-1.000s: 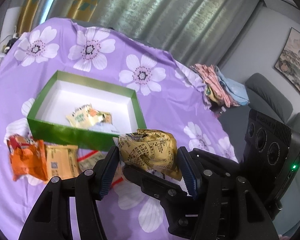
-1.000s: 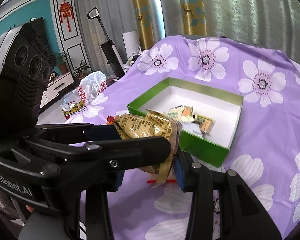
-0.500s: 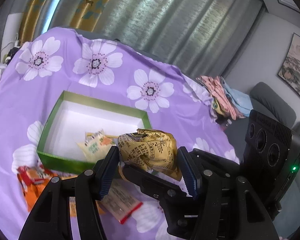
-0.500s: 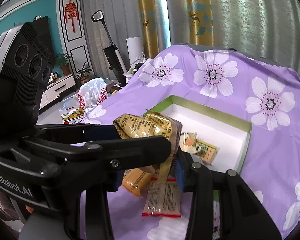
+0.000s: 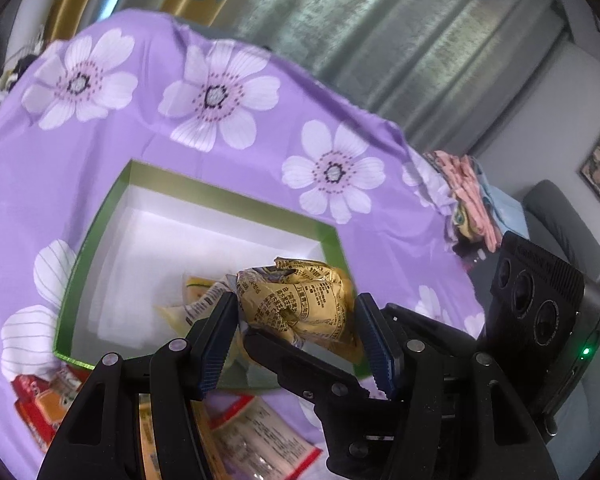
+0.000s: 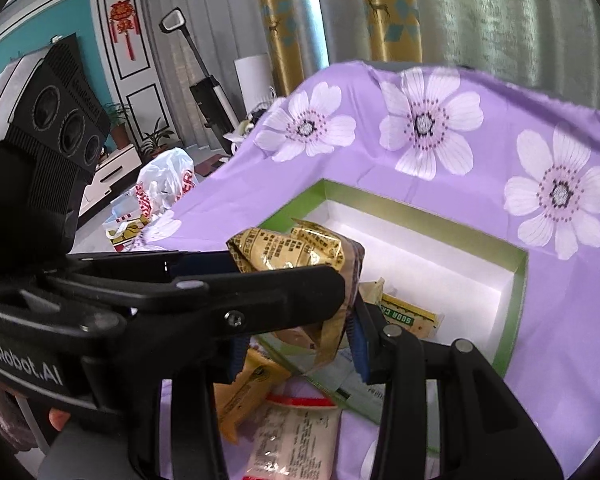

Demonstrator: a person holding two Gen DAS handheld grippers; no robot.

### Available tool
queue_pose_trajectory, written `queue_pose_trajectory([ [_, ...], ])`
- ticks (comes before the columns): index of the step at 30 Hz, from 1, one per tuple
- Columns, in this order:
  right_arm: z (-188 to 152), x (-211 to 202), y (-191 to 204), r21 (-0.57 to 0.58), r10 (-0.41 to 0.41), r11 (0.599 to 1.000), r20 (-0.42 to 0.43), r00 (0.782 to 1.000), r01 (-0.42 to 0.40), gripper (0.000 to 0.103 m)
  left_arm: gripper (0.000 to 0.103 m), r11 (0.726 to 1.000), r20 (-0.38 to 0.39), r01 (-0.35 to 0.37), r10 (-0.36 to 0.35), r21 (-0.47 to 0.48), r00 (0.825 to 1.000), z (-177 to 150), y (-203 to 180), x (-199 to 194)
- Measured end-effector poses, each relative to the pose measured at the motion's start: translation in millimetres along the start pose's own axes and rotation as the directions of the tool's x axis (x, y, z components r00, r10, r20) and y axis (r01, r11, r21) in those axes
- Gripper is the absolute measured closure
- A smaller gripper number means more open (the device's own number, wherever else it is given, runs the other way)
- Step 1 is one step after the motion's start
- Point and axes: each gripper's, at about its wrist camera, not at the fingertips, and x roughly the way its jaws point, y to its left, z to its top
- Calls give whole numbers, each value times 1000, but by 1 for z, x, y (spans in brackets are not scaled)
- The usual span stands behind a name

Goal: Organize snacks
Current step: 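Carry the gold packet over the green box and open the left gripper, then move the left tool back toward the packets beside the box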

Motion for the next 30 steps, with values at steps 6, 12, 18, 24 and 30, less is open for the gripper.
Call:
queue_pose_trajectory([
  [6,-3,24,-14,33,-12,999,-44,999,14,60,43,999,-40,-10,8,-43,999,3,13,24],
  [12,-5,38,-24,52,-31,998,-83,996,36,58,43,997,-70,-24,18,-77,997,2,21,40],
  [18,-5,36,-29,56,-72,995,-83,994,77,47,21,994,-78,-67,61,-86,995,3,22,40],
  [24,-9,13,-37,81,-123,988,-56,991,128,37,21,990,-53,-116,112,-82,992,4,21,23],
  [30,-23,-24,-46,154,-154,976,-7,988,153,33,21,989,-26,-131,129,-68,991,-3,13,0],
])
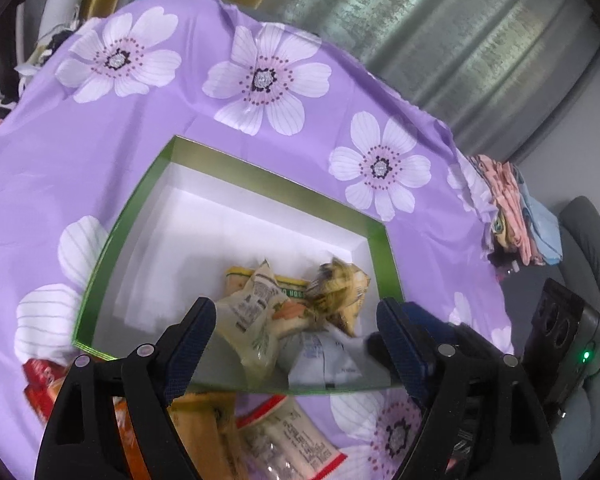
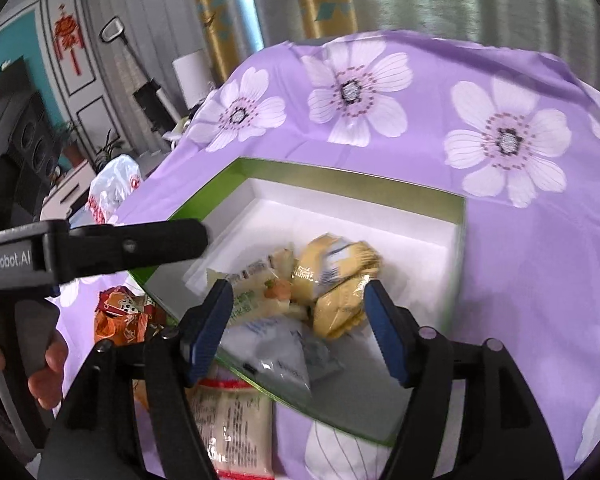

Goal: Organize snacks
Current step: 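Move the left tool back toward the packets beside the box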

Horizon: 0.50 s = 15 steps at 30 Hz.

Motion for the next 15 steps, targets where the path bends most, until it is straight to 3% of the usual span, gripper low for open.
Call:
queue_pose_trajectory([
  [11,-42,-61,-8,84,-16,996,44,999,12,29,19,998,12,13,-14,67,1000,-32,-28,-36],
  [13,-48,-68,-5,82,-25,996,45,999,21,28,5,997,11,20,-21,77,1000,-40,-33,-41],
  [15,-55,-74,-3,79,-26,997,41,999,22,28,2,996,19,29,-31,88,999,-49,-39,-48],
])
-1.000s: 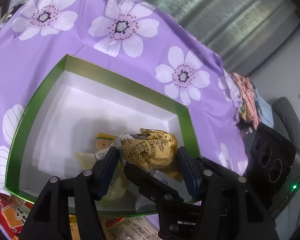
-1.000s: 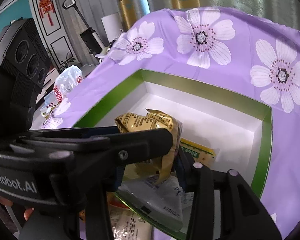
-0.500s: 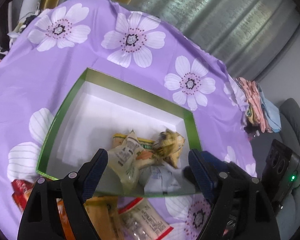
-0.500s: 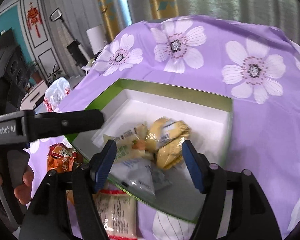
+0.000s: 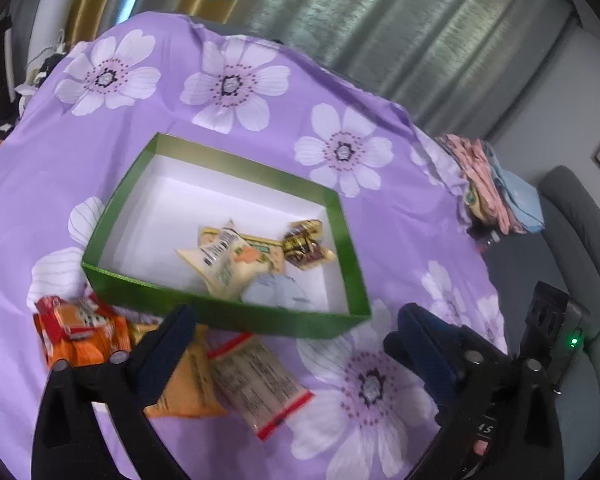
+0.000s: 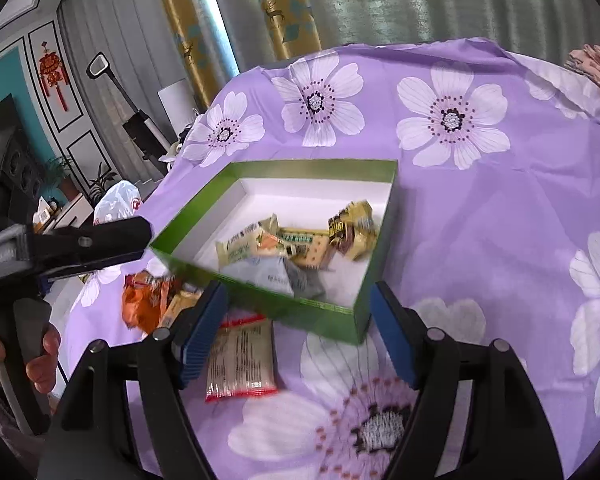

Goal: Organize snacks
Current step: 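Move the left tool back toward the packets beside the box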

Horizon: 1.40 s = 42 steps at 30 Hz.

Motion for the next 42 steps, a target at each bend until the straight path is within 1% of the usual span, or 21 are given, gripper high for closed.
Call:
queue_pose_trajectory([
  [6,-18,-15,6,-4,12,1000,-17,1000,-12,26,2,1000,19,2,-3,23,1000,-16,-5,-21],
  [7,-20,-17,8,-10,12,1000,-20,1000,-13,24,2,1000,26,1,-1,11,1000,-18,-1,-27],
  [10,-27,-22,13,-25,16,1000,-26,1000,-17,24,2,1000,46,10,-9,-29,999,-22,13,-41],
  [13,-33,-26,16,-39,29,999,-31,999,-30,24,2,997,66,-10,15,-74,998,-28,30,-54],
  [16,-41,-22,20,-46,40,998,-55,998,-43,24,2,994,81,-13,22,-112,996,-35,48,-66],
  [17,-45,-19,20,-50,39,998,-67,997,-43,24,2,992,79,-26,36,-120,996,-39,55,-68],
  [19,-50,-14,23,-57,34,998,-81,996,-39,24,2,991,58,-39,46,-130,997,-46,60,-65],
  [21,-55,-8,24,-57,38,997,-99,994,-43,24,2,990,17,-39,42,-138,999,-59,64,-55],
  [24,-61,2,27,-63,36,997,-123,992,-44,24,2,991,-45,-46,40,-126,998,-75,61,-38],
  [27,-68,8,31,-81,29,996,-142,990,-41,24,2,993,-93,-27,16,-116,996,-89,56,-22],
  [30,-73,11,31,-86,32,995,-157,987,-46,24,2,994,-128,-26,12,-102,992,-100,51,-9],
  [34,-78,15,26,-63,44,997,-167,985,-55,24,2,996,-146,-30,18,-85,989,-105,46,1],
  [42,-75,16,18,-47,11,999,-153,988,-18,24,2,996,-156,-6,-9,-92,988,-100,43,14],
])
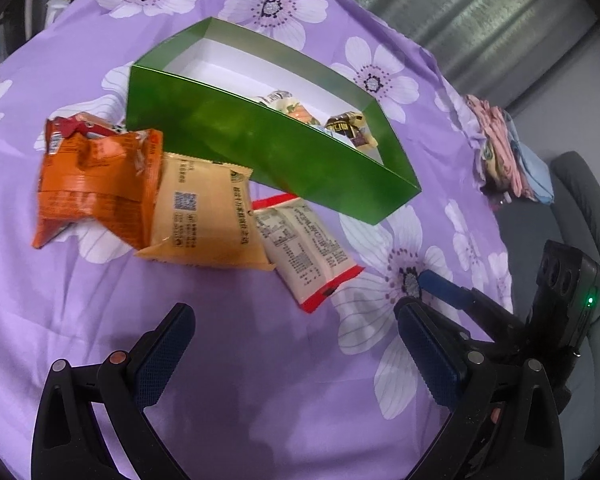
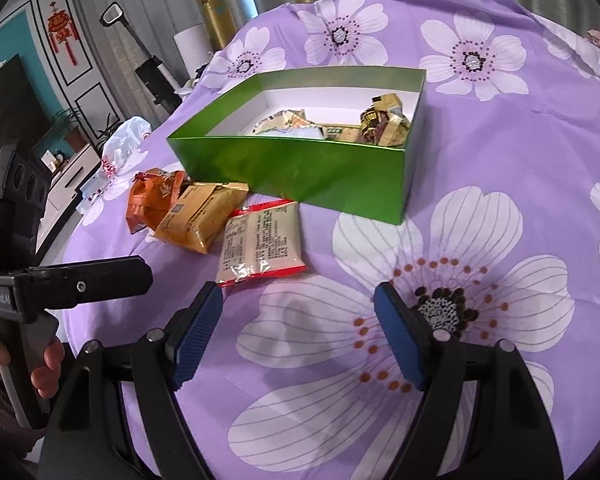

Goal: Organize snacks
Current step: 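Move the left tool back toward the packets beside the box, then grasp the white red-edged packet with the left gripper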

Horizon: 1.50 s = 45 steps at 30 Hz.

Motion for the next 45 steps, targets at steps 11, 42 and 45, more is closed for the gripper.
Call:
queue_pose_trajectory([
  [11,2,3,-6,-15,-28,999,4,1000,28,24,2,998,-37,43,-44,-37,998,5,-1,14],
  [42,23,54,-22,69,162,985,-66,985,-158,31,2,978,-28,90,-97,-189,995,24,2,47],
  [45,29,65,-19,63,194,980,-81,978,-189,34,2,976,-27,95,-102,-197,994,25,2,48],
])
